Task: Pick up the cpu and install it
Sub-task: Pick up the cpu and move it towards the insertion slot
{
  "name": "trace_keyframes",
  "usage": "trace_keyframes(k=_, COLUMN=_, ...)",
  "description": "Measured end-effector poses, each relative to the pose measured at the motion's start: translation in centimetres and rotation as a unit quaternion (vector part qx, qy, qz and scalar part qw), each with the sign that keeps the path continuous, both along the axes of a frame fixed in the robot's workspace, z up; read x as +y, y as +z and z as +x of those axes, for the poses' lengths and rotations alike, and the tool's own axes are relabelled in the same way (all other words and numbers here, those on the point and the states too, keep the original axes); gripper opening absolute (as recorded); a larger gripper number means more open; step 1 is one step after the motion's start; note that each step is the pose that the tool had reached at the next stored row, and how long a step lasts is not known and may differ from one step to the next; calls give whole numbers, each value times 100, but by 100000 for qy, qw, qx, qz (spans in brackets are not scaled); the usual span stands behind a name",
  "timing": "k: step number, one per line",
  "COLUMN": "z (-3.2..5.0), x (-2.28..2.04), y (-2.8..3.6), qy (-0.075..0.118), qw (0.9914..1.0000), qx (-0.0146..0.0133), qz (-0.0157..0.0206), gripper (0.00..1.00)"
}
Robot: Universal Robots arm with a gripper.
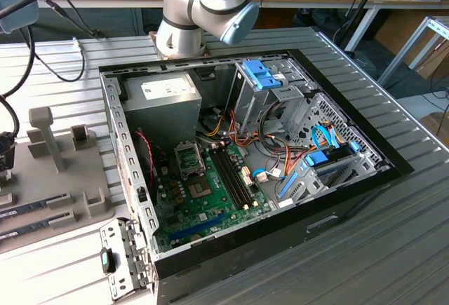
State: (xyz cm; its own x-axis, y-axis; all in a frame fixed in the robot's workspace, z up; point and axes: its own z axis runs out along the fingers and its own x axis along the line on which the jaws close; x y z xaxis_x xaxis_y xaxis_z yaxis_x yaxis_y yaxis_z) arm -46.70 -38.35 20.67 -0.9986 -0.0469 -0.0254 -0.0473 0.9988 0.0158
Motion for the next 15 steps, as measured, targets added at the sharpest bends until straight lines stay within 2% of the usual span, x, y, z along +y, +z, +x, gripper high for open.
trace_keyframes(k=8, z=0, x=0, y=99, qy=-3, qw=100000, qx=3, qz=8, gripper=47)
trace_keyframes(k=15, z=0, x=0, y=144, qy=-3, qw=100000, qx=-2, qz=61, gripper=47)
